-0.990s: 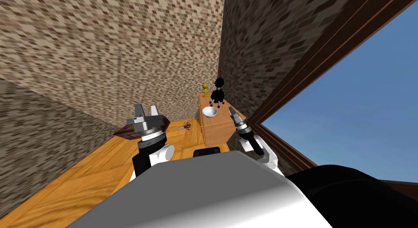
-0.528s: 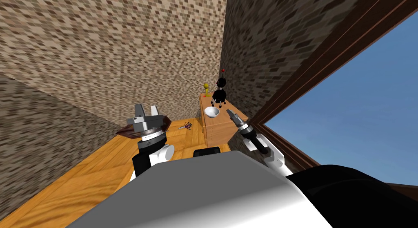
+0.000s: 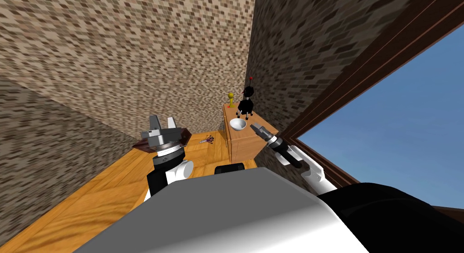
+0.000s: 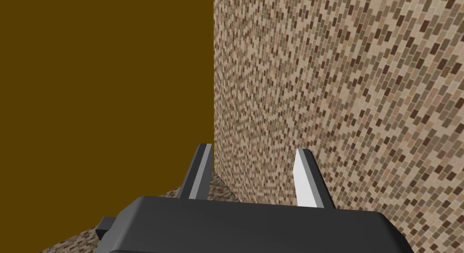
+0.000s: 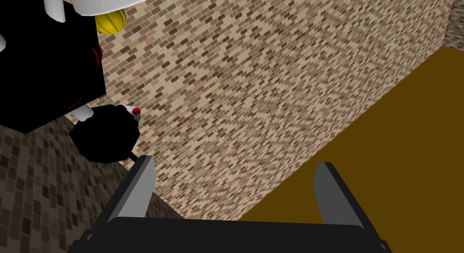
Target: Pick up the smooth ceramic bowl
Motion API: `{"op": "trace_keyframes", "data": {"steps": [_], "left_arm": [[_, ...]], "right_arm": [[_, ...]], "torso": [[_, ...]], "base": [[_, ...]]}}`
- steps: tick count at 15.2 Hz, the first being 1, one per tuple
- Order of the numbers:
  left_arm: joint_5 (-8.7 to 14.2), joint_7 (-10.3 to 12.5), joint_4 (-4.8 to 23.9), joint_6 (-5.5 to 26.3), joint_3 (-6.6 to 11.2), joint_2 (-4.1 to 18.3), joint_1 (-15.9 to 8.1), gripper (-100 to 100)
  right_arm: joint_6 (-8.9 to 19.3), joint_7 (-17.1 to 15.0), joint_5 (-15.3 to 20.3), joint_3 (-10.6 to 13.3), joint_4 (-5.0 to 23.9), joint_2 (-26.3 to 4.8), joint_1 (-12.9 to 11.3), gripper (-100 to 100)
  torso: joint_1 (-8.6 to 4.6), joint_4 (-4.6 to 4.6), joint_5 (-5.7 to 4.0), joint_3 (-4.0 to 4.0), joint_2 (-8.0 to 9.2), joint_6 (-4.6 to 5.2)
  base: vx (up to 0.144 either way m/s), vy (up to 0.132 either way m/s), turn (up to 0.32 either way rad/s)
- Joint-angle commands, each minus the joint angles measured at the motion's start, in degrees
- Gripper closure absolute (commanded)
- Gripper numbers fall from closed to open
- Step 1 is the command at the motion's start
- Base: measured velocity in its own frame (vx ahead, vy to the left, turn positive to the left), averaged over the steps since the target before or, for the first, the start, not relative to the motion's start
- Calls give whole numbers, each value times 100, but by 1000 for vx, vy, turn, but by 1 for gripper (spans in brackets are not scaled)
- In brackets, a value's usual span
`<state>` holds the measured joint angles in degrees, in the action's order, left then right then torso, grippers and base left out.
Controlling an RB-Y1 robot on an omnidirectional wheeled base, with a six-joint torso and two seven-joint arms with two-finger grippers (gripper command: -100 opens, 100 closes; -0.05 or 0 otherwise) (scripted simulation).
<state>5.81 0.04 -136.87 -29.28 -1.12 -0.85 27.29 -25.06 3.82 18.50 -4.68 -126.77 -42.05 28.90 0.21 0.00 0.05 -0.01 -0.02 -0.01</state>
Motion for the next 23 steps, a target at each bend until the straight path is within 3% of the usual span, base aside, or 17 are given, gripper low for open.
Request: {"op": "trace_keyframes", "data": {"steps": [1,5,6,8,9,11,12,14,15,17,18,20,21,23], "left_arm": [[0,0,0,0,0,0,0,0],[0,0,0,0,0,0,0,0],[0,0,0,0,0,0,0,0],[0,0,0,0,0,0,0,0],[0,0,0,0,0,0,0,0],[0,0,0,0,0,0,0,0],[0,0,0,0,0,0,0,0],[0,0,0,0,0,0,0,0],[0,0,0,0,0,0,0,0],[0,0,0,0,0,0,0,0],[0,0,0,0,0,0,0,0],[0,0,0,0,0,0,0,0],[0,0,0,0,0,0,0,0],[0,0,0,0,0,0,0,0]], "right_arm": [[-44,25,150,-66,62,-286,38,-100],[-89,48,357,-159,163,-714,58,-100],[-135,71,569,-252,267,-878,81,-100],[-135,71,569,-252,267,-1084,81,-100],[-183,94,784,-345,373,-1247,105,-100],[-183,94,784,-345,373,-1453,105,-100],[-232,117,1002,-437,481,-1631,131,-100],[-232,117,1002,-437,481,-1822,131,-100],[-282,141,1221,-528,589,-1989,159,-100],[-282,141,1221,-528,589,-2187,159,-100],[-332,164,1442,-617,698,-2347,188,-100],[-332,164,1442,-617,698,-2550,188,-100],[-384,188,1662,-704,808,-2716,220,-100],[-384,188,1662,-704,808,-2907,220,-100]], "torso": [[0,0,0,0,0,0],[5,0,1,0,1,0],[2,0,1,1,1,1],[5,0,1,-1,-1,0],[1,0,1,0,-1,1],[5,0,1,1,1,0],[2,0,1,0,1,1],[5,0,1,0,-1,0],[1,0,1,0,0,1],[4,0,1,-1,-1,0],[2,0,1,0,0,1],[8,0,2,1,1,0],[5,0,2,1,1,1],[8,0,2,0,0,0]], "base": [[6,59,31],[1,57,20],[5,60,28],[5,56,20],[-4,56,35],[2,58,20],[6,63,27],[3,54,21],[6,55,33],[3,54,20],[-4,62,32],[0,64,23],[4,65,32],[-1,57,19]]}}
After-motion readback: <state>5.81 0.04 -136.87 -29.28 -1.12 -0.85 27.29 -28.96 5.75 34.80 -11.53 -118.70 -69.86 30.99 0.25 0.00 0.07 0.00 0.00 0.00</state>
